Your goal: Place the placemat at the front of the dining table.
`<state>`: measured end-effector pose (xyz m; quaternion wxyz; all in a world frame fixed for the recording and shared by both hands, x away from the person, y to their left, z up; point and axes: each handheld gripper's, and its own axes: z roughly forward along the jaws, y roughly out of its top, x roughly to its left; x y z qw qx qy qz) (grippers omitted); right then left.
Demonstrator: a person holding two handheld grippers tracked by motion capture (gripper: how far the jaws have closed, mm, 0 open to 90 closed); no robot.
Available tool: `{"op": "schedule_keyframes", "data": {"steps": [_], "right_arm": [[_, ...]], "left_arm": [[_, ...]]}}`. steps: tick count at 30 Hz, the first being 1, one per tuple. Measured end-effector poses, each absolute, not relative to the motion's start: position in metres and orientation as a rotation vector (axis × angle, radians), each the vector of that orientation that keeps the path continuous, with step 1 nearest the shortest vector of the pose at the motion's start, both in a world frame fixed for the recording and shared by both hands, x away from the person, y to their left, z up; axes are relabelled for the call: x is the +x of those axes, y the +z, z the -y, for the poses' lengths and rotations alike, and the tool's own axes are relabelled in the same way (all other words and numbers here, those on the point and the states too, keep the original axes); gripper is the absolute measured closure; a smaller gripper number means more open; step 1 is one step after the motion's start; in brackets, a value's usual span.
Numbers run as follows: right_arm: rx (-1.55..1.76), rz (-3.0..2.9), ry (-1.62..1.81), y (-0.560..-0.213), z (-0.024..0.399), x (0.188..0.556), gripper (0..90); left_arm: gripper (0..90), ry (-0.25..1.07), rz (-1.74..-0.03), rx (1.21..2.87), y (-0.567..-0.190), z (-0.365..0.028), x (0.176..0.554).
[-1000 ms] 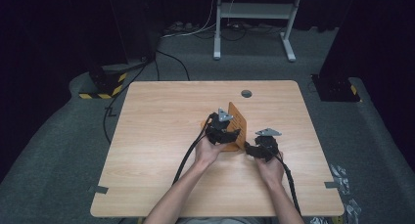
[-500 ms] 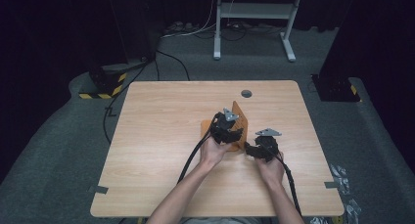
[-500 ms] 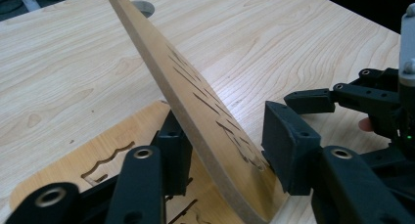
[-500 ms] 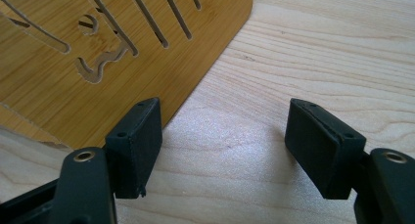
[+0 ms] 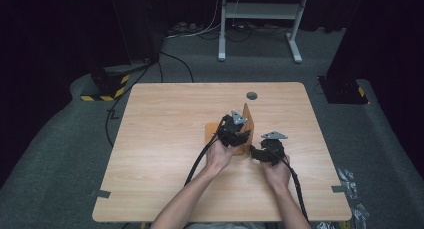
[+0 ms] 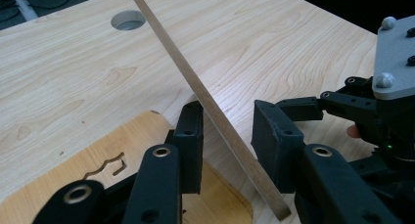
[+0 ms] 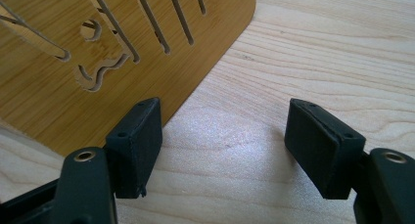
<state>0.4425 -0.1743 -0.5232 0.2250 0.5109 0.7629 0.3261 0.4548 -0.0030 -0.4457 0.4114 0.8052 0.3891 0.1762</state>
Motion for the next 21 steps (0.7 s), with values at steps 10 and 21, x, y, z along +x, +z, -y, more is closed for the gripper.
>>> {"op": "schedule_keyframes", "data": {"steps": [10,21], "right_arm": [[1.416,-2.117,0.901,-0.523,0.175,0.442,30.0],[1.482,-2.058,0.871,-0.522,0.193,0.445,28.7]], "left_arm": [[71.0,0.433,-0.989,2.021,-0.443,0.006,0.455],[82.2,0.403,-0.975,1.988,-0.440,0.011,0.452]]}}
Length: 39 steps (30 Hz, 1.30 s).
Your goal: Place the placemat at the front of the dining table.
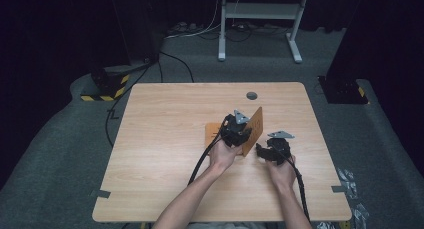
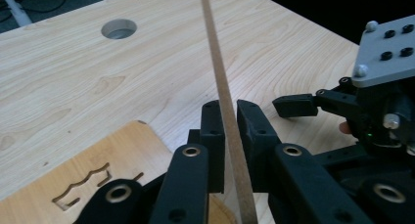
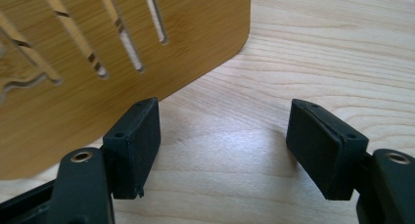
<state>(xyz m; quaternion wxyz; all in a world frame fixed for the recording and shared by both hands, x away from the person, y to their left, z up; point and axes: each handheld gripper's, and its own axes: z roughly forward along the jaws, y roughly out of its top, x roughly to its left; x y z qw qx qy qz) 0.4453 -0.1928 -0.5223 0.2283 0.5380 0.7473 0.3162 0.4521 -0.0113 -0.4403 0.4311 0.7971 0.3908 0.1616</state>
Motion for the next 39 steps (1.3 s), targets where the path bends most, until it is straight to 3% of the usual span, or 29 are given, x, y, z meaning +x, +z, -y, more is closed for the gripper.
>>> {"op": "schedule_keyframes", "data": {"steps": [17,39], "right_arm": [[1.484,-2.032,0.866,-0.523,0.196,0.447,26.3],[1.478,-2.031,0.866,-0.524,0.196,0.447,26.4]], "left_arm": [[86.1,0.398,-0.914,1.942,-0.427,0.010,0.444],[86.2,0.477,-0.899,1.886,-0.396,-0.026,0.436]]}}
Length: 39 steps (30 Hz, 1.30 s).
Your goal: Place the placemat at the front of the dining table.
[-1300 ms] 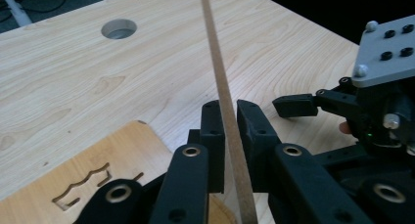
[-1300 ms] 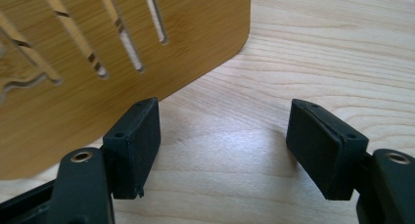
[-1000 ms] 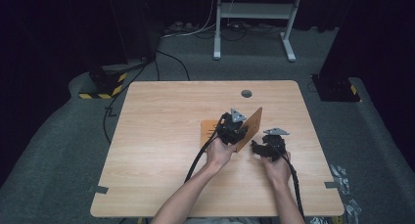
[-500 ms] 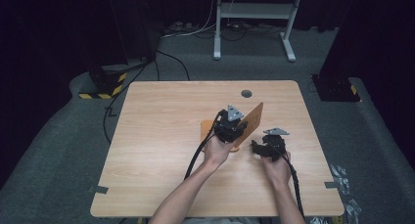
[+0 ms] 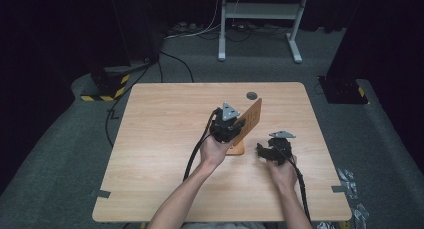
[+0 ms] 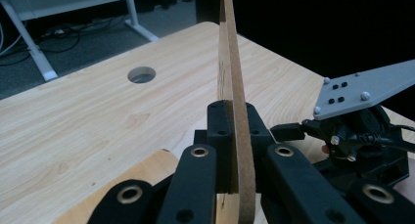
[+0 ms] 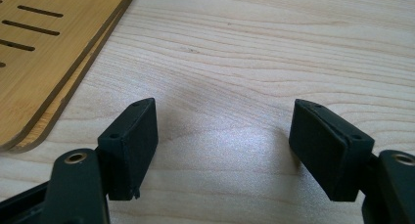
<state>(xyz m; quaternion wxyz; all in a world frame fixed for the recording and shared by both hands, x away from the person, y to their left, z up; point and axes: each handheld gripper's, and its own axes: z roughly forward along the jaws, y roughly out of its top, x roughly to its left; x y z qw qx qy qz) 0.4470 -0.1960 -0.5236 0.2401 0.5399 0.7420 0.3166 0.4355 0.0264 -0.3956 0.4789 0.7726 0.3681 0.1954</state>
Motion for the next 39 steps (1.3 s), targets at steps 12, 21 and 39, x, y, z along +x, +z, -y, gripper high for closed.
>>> {"op": "schedule_keyframes", "data": {"steps": [12,21,39], "right_arm": [[1.478,-2.029,0.867,-0.524,0.196,0.447,26.4],[1.479,-2.029,0.867,-0.524,0.196,0.447,26.4],[1.490,-2.025,0.868,-0.524,0.195,0.446,26.4]], "left_arm": [[86.2,0.488,-0.928,1.836,-0.387,-0.049,0.433],[86.1,0.499,-0.965,1.797,-0.385,-0.065,0.432],[86.2,0.528,-1.030,1.706,-0.376,-0.112,0.428]]}}
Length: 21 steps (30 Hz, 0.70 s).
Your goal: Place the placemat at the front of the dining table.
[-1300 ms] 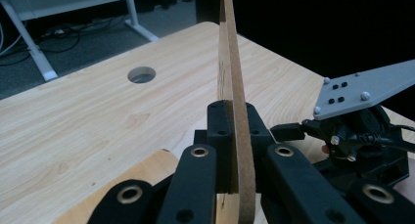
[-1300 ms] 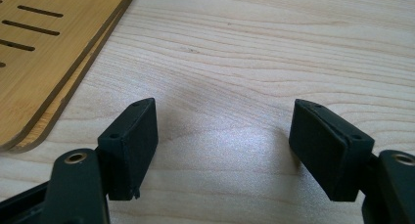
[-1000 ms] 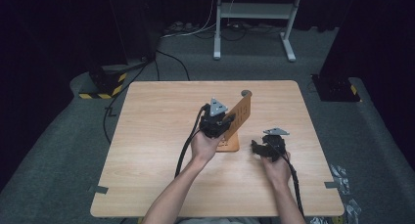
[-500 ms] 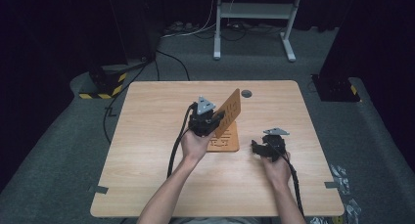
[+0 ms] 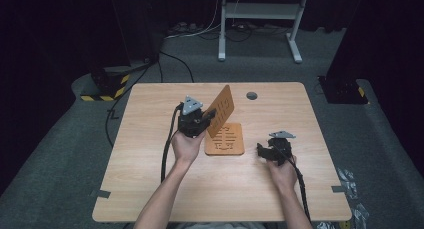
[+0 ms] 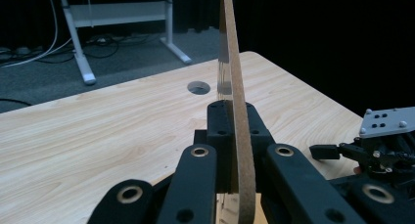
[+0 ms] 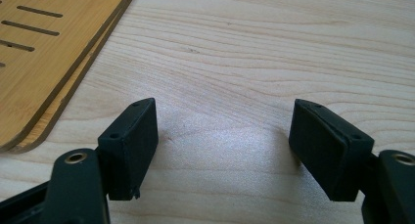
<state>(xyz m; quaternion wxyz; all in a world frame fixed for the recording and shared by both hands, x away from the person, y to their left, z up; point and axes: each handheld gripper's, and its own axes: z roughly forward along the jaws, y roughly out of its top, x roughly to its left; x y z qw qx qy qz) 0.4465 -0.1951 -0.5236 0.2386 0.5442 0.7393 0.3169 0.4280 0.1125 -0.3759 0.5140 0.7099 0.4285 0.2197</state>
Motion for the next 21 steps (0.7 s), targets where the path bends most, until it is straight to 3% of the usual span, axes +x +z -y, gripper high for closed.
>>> {"op": "schedule_keyframes", "data": {"steps": [21], "right_arm": [[1.482,-2.029,0.865,-0.524,0.196,0.447,26.5]], "left_arm": [[86.1,0.568,-1.101,1.649,-0.374,-0.155,0.420]]}}
